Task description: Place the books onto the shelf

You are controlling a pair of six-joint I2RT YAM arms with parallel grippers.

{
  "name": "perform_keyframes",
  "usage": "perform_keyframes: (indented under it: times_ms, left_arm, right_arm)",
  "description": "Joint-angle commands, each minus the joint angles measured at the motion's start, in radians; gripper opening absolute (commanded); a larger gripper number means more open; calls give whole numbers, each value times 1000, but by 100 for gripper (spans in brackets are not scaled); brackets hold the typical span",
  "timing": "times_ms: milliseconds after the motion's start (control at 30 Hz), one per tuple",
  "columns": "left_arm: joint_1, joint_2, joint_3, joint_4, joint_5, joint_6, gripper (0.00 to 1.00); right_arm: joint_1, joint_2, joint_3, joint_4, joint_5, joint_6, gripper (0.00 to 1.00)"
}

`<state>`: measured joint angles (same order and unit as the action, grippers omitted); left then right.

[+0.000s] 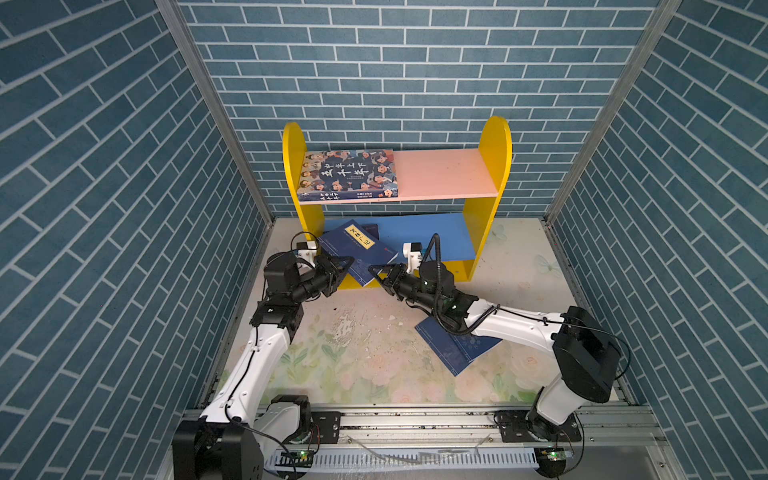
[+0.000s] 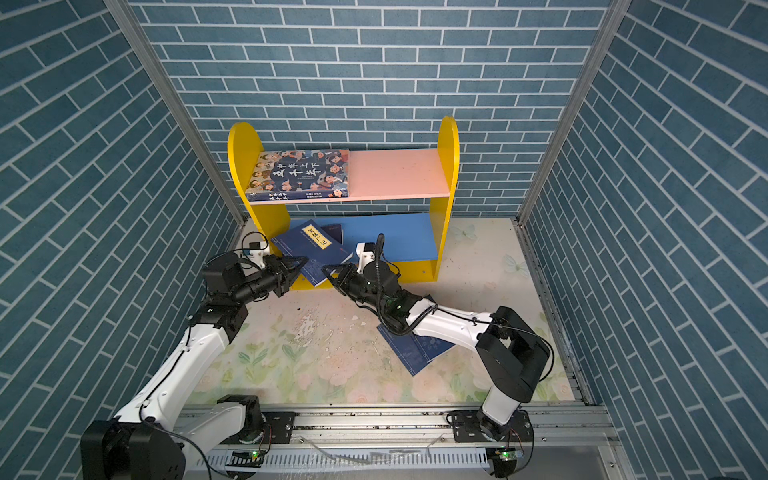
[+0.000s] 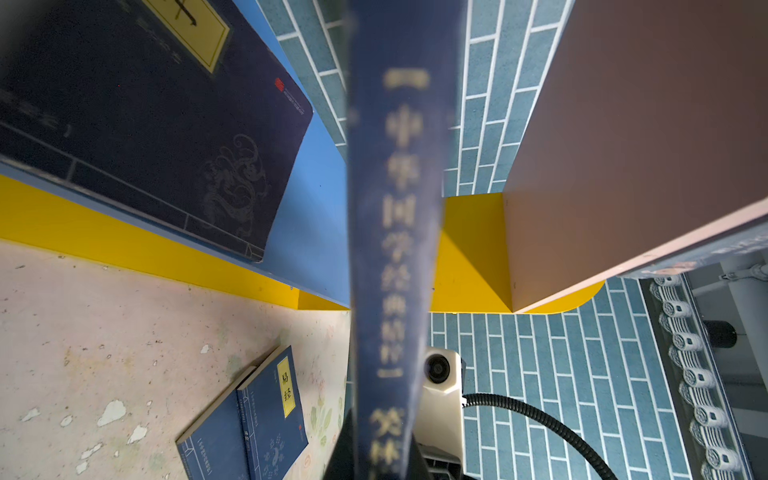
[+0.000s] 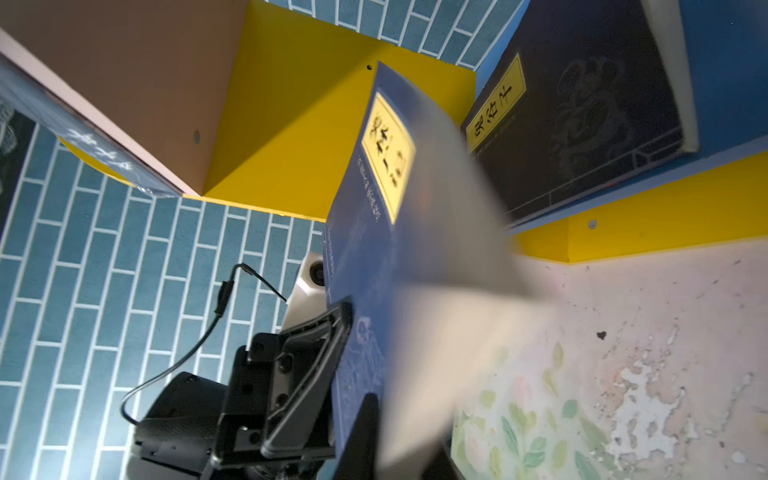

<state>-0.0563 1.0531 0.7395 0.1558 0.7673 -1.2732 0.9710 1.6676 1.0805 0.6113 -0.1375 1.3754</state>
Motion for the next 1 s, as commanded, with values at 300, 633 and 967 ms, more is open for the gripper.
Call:
perform_keyframes:
  times_ms: [300, 633, 967]
  left_arm:
    - [31, 11, -11, 74, 53, 1, 33]
    - [64, 58, 0, 95, 59, 5, 34]
    - [64, 98, -19, 144, 59, -33, 30]
  right_arm:
    - [-64, 50, 35, 70, -145, 1, 6]
    - [-107, 6, 15, 26, -270, -10, 8]
    - [-135, 30, 48, 48, -383, 3, 9]
